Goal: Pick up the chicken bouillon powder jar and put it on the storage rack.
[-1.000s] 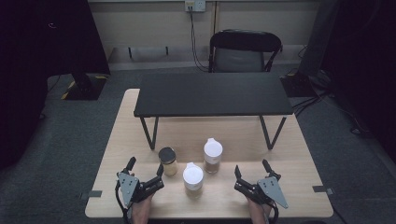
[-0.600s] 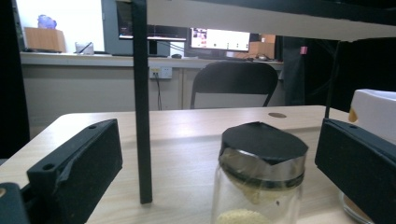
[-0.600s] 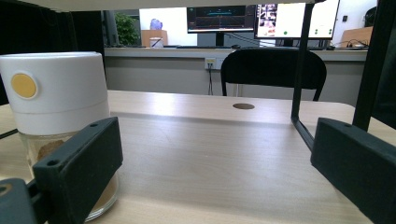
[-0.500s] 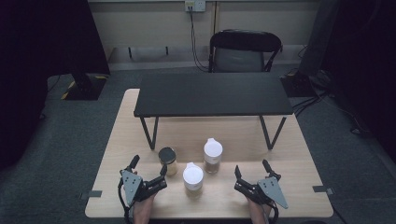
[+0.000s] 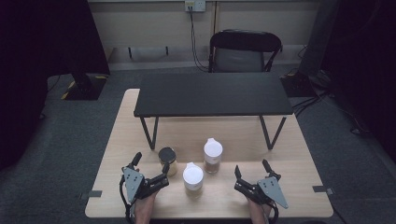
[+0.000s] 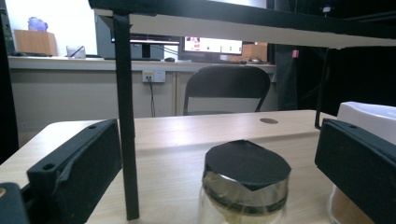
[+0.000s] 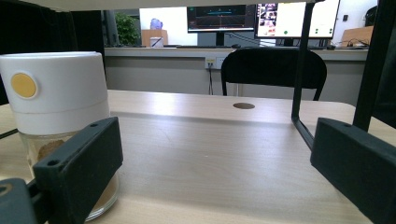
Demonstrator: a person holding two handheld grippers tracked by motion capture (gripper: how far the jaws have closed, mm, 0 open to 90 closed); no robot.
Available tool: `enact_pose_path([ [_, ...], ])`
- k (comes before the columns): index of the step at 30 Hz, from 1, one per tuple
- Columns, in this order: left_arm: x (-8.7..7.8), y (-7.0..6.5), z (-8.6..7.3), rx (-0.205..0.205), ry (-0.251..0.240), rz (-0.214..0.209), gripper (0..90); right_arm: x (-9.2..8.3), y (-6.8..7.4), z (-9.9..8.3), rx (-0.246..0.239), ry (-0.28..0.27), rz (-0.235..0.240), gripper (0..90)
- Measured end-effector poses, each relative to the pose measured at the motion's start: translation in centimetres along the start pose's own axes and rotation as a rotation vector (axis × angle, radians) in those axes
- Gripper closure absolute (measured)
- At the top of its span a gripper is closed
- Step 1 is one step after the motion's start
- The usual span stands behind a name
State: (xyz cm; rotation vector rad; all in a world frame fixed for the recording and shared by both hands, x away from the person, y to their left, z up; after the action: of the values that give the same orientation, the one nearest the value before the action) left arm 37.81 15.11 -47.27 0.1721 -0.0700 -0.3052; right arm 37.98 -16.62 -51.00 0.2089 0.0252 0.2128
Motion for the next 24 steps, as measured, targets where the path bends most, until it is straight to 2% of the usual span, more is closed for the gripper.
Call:
enact_pose_path([
  [10,0.8,-0.5,0.3,-0.006,-0.005,-0.021,0.0,0.0,0.0,0.0,0.001,-0.002,-0.001,1.1],
  [14,1.0,-0.6,0.5,0.006,-0.012,-0.036,0.0,0.0,0.0,0.0,0.001,-0.002,-0.001,1.1],
  [24,1.8,-1.0,0.1,0.005,0.012,-0.064,1.5,0.0,0.0,0.0,0.001,-0.004,0.000,1.3],
])
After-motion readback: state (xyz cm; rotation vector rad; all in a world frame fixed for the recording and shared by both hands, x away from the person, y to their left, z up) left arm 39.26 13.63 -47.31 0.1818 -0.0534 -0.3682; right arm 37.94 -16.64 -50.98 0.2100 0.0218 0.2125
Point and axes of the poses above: each handheld gripper's, and its own axes: x roughly forward along the jaws, z roughly out of its top, y roughly to its left, the point moved 9 cm from there along x, roughly forward along the jaws, and after that the axes turned 12 degrees about x, right-handed, at the moved point
